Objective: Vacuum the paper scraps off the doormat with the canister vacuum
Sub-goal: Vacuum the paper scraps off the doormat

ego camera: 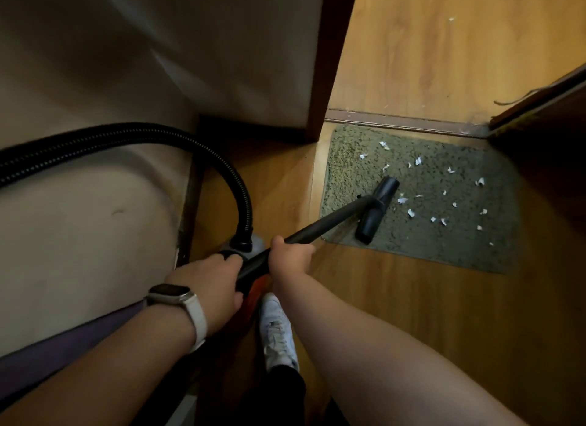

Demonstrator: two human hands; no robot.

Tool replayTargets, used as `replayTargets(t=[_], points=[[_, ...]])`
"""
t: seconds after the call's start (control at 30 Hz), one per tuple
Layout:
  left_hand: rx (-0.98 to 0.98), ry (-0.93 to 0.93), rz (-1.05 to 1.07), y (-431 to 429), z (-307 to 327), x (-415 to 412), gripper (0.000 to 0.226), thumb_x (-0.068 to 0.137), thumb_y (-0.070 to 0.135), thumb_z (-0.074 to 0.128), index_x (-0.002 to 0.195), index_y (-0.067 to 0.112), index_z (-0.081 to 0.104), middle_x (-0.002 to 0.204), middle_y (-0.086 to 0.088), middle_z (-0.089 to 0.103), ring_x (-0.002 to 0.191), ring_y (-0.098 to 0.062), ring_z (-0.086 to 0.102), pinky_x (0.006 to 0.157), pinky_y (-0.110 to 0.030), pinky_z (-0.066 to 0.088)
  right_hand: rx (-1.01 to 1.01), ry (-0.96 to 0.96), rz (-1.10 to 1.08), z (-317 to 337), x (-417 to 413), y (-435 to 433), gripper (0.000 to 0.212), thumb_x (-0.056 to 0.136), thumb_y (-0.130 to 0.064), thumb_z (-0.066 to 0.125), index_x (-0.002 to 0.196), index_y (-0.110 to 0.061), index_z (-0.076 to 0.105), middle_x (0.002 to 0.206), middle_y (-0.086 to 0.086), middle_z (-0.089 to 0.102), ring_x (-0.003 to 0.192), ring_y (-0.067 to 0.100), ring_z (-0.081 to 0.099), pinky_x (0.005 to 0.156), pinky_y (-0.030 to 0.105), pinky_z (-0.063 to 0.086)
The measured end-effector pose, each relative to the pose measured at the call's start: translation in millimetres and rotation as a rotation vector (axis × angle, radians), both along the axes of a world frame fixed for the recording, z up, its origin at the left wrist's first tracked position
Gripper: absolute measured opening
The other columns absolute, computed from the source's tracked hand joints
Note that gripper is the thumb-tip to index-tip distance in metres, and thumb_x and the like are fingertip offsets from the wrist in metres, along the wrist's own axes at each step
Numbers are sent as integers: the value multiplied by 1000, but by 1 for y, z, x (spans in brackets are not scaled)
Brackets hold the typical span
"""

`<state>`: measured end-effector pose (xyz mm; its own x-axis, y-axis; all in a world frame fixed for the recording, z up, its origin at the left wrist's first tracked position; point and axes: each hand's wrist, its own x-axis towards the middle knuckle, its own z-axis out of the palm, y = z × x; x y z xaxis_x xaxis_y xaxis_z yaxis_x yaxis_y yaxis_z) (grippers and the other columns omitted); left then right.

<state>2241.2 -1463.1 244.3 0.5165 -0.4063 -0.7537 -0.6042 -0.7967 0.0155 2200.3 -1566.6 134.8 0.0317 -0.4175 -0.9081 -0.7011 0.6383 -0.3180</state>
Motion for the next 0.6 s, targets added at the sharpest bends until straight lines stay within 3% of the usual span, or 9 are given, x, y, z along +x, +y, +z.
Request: replayTargets(t=[0.1,0.2,0.27,0.4,0.47,0.6], points=[[-9,91,29,-21,-26,10,27,88,38,53,111,24,46,102,1,57,87,-21,59,63,-29,41,-3,16,-9,-5,4,0,34,92,-21,60,108,-11,31,110,16,60,90,31,63,82,40,56],[-33,161,91,-37,-54,20,22,87,34,54,102,21,44,94,-1,57,73,-17,53,59,-29,41,-17,-2,-47,-13,6,-3,33,92,-20,60,109,-9,34,99,11,58,68,19,56,62,28,47],[-49,181,95,-42,-68,24,18,83,35,54,93,24,43,87,0,54,70,-17,54,57,-30,42,-29,-3,-80,-18,6,-6,33,92,-21,60,112,-8,37,95,9,58,64,15,53,53,27,41],[-95,201,93,-44,-75,31,20,76,42,57,83,28,43,82,0,56,68,-20,57,56,-31,45,-48,30,-152,-23,9,-15,31,93,-23,59,111,-6,40,91,7,57,73,22,58,60,30,43],[-108,220,111,-45,-75,35,21,76,43,59,84,28,47,82,0,59,69,-20,59,61,-33,52,-67,46,-150,-25,13,-21,32,93,-23,59,112,-6,40,85,5,53,74,22,57,61,31,44],[-75,281,76,-39,-75,37,29,76,41,62,96,28,47,89,1,60,76,-21,61,70,-38,57,-94,61,-75,-27,16,-24,35,93,-22,58,120,-6,40,84,2,51,83,27,60,80,41,57]])
